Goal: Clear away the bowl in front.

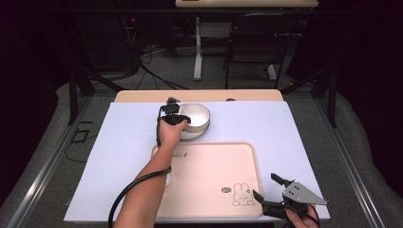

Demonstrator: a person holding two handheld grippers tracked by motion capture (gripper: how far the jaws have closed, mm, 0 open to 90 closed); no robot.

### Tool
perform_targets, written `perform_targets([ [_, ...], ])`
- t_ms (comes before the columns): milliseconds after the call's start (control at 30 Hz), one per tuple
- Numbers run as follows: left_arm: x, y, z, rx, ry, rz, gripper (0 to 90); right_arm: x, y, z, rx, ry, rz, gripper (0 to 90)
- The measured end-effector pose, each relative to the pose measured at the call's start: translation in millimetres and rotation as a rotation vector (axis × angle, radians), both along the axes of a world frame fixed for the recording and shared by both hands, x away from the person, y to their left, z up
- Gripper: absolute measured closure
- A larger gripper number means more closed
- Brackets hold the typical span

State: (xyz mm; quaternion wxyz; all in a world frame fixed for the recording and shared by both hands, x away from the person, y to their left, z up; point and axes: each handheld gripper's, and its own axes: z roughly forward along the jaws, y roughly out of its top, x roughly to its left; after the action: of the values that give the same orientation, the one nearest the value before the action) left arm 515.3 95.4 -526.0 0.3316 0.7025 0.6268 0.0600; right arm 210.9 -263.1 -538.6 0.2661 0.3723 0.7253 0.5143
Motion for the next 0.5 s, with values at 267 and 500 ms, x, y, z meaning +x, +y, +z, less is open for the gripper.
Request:
perform_targets([
  [267,2.7,0.3,-3.1,-0.007,0.007,0.002,64.1,0.0,0.4,-0.3,-0.001,0.002,0.003,14.3],
  [500,4.0,0.3,-3.8,-0.008,0.020,0.011,67.5,-0.2,1.0,-0.3,0.002,0.006,0.001,14.3],
])
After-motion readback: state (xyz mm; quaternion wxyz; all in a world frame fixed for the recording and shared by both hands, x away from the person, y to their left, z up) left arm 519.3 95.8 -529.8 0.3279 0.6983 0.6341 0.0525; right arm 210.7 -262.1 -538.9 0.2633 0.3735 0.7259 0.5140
